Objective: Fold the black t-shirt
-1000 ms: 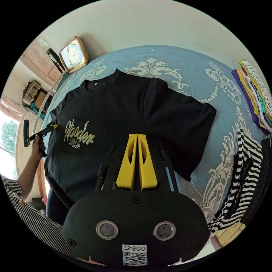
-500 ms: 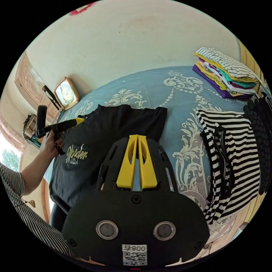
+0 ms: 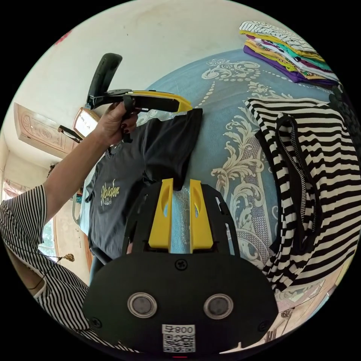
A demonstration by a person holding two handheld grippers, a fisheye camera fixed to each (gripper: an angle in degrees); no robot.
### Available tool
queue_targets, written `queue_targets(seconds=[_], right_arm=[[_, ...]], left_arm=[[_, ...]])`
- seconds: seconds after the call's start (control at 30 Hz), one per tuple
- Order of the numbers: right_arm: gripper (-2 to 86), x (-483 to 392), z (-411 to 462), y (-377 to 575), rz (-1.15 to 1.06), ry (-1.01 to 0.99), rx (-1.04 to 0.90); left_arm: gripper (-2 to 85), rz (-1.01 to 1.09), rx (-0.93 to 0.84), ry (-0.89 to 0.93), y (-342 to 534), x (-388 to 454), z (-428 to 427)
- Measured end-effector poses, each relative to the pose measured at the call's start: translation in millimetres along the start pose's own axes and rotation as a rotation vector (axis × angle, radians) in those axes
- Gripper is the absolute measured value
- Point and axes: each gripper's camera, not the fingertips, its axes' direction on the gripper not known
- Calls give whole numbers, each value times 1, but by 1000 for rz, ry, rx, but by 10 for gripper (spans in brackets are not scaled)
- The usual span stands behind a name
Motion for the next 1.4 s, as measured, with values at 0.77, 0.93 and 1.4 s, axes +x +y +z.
queue_targets(seconds=[0.77, 0.93, 1.4], right_arm=[[1, -28, -112, 36, -123, -285, 210], [0, -42, -118, 42, -246, -443, 195], [1, -119, -79, 49, -501, -407, -62]], left_arm=[[12, -56, 340, 244, 13, -112, -81], [11, -126, 389, 282, 54, -136, -102], [13, -372, 349, 302, 120, -195, -116]])
